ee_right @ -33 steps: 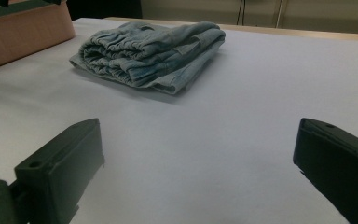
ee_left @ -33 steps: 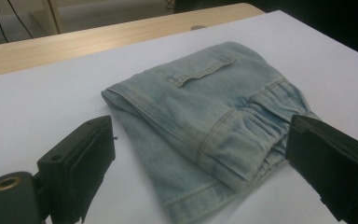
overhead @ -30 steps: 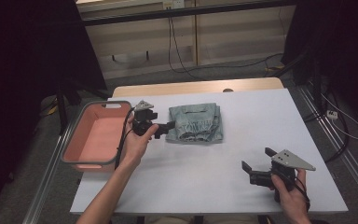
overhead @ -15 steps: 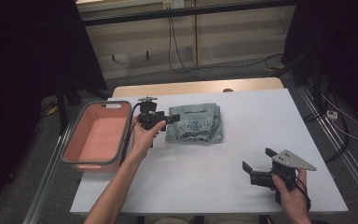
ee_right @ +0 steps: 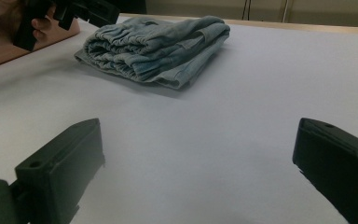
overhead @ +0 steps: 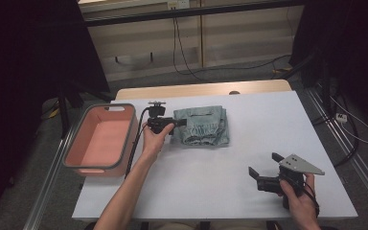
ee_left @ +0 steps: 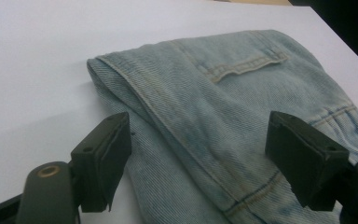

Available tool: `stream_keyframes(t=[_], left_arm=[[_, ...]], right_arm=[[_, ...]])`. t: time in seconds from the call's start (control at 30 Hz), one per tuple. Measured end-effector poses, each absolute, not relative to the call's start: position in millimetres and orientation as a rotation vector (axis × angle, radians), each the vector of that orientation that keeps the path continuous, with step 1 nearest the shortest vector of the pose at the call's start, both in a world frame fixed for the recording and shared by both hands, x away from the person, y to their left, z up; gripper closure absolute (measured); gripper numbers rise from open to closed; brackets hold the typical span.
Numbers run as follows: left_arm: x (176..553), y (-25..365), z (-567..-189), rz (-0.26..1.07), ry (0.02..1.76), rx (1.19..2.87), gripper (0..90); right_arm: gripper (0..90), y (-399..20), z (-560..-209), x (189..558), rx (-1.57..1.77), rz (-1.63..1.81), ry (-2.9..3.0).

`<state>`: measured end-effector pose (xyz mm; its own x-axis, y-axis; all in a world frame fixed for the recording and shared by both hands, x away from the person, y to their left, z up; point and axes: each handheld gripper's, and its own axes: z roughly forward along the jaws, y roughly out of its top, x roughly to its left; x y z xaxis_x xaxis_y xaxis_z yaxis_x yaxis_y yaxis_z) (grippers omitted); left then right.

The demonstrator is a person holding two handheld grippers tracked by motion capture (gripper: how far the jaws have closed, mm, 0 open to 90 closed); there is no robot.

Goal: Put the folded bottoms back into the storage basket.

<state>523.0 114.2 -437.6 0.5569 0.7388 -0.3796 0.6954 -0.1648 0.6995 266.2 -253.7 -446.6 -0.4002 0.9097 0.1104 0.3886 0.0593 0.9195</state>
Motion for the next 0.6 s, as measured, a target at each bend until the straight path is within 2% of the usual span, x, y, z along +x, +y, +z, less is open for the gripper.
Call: stream_keyframes(t=[0.3,0.6], left_arm=[[532,112,-450,0.027,1.215,1.913,26.2],[532,107,-458,0.052,1.233,1.917,29.0]], right_arm=[[1.7,-253,-447,266,1.292,1.325,1.838],[1.7,-253,-446,265,1.286,1.322,1.841]])
